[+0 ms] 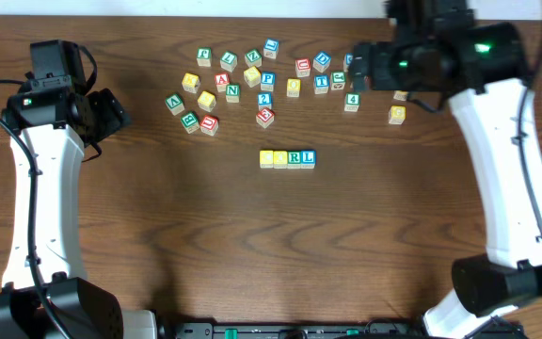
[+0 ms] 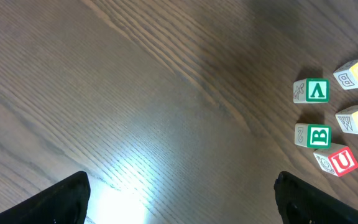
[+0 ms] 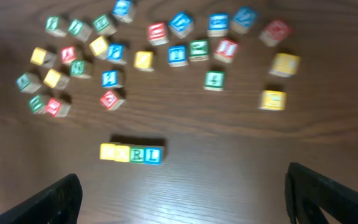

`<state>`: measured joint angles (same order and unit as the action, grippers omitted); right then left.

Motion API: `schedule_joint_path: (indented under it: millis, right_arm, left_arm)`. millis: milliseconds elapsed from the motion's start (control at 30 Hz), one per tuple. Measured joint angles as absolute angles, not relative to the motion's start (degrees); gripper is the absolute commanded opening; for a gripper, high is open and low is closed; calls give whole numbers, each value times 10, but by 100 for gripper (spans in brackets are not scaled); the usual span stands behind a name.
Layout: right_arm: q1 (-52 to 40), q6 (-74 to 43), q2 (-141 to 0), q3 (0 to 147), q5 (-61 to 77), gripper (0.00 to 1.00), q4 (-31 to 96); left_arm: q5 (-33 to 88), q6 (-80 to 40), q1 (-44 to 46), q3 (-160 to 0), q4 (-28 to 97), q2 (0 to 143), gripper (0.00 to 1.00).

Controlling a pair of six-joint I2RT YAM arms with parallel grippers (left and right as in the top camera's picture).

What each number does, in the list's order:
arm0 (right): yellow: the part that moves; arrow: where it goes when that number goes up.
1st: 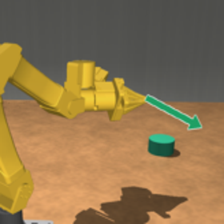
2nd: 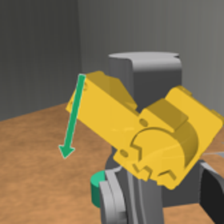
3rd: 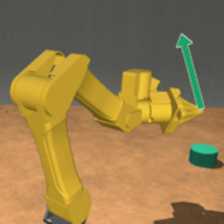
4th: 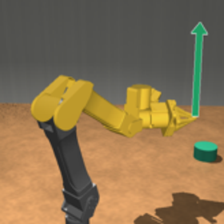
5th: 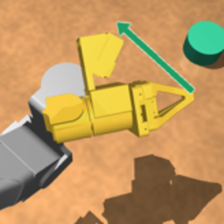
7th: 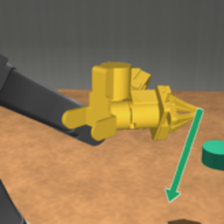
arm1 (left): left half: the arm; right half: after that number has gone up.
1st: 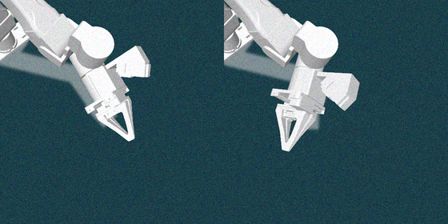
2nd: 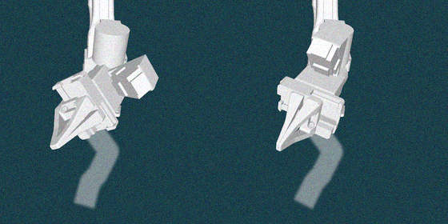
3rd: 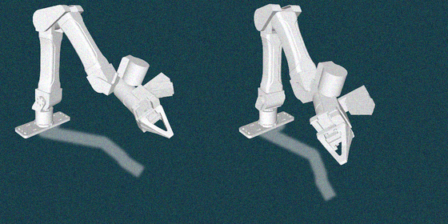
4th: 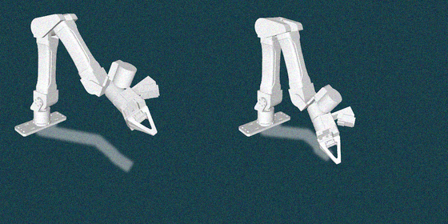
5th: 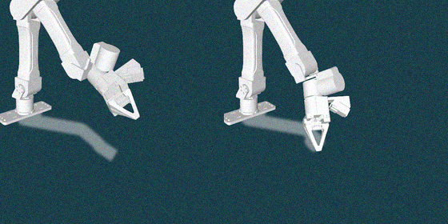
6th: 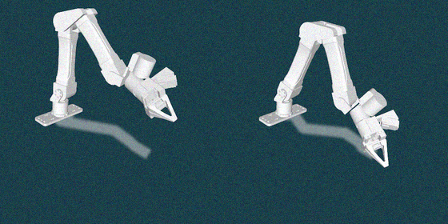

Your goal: Spell out CORL

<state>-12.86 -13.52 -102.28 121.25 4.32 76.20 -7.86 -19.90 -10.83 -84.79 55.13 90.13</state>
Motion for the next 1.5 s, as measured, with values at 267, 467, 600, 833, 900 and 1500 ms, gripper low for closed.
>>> schedule_joint_path:
  millis: [267, 467, 600, 833, 900, 1500]
  right_arm:
    - [-92, -133, -967, 1213, 34, 99, 795]
    - [-92, -133, -966, 1214, 34, 99, 795]
    - [-92, -132, -966, 1214, 34, 99, 795]
    - [-92, -127, -966, 1214, 34, 99, 795]
    - [-92, -121, -966, 1214, 34, 99, 790]
    - [-88, -36, -679, 827, 28, 99, 398]
  left_arm:
    - [-79, -199, -108, -848, 551, 901, 94]
    - [-79, -199, -108, -848, 551, 901, 94]
    - [-79, -199, -108, -848, 551, 901, 94]
    - [-79, -199, -108, -848, 551, 901, 94]
    - [-79, -199, -108, -848, 551, 901, 94]
    - [-78, -199, -108, -848, 551, 901, 94]
